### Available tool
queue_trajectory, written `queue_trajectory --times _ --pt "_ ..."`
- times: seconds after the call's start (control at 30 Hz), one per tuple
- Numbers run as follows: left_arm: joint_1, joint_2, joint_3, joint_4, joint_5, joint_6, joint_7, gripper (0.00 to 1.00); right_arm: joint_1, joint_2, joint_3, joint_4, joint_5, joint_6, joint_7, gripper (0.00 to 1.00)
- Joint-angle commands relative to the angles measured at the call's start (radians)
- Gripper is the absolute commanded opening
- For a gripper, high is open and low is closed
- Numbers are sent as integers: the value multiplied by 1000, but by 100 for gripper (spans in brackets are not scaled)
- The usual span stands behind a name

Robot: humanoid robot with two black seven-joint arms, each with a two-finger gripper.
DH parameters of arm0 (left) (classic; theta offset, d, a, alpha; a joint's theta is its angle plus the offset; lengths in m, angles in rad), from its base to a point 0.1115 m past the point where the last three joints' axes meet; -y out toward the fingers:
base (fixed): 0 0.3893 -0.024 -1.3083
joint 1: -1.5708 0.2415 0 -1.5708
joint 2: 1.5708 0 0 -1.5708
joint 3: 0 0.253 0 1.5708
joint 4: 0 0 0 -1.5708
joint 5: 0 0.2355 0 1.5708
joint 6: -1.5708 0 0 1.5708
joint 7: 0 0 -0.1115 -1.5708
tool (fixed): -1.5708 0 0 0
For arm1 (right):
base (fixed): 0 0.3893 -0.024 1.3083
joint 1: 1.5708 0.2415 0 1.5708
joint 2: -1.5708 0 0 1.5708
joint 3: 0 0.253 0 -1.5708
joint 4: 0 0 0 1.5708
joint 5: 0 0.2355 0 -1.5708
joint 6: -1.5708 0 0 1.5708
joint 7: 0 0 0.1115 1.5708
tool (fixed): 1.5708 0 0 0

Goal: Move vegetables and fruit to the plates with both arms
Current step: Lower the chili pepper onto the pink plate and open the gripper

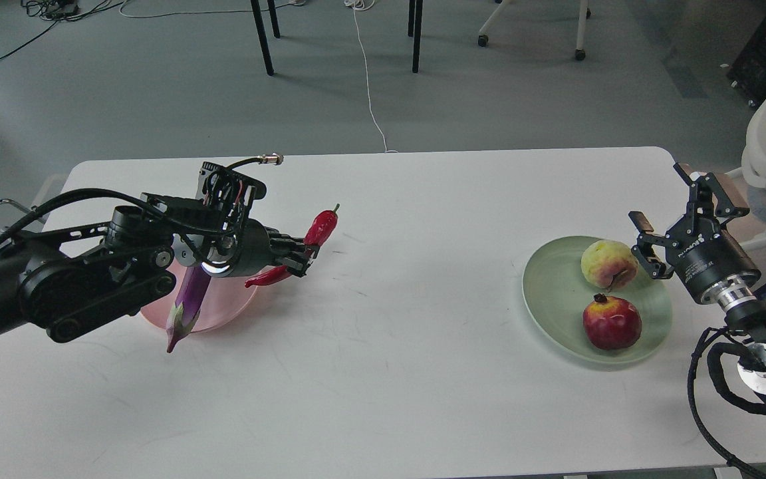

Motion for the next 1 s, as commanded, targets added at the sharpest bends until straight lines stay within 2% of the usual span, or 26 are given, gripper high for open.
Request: queue_trajectory --times 0.0,0.17,0.33,0.43,0.97 --pt "10 68 2 -2 -3 -5 -3 13 -1 3 0 0 -10 0 0 99" --pt "33 85 -4 -14 -82 -7 19 13 -1 7 0 -2 -16 0 0 99" --pt "34 80 -11 -14 -323 1 151 13 -1 7 0 -2 -18 0 0 99" --pt "34 80 -11 -14 -426 7 207 13 -1 7 0 -2 -18 0 0 99" --pt "56 89 -11 -16 -565 10 276 15 -1 13 0 -2 -18 0 0 99"
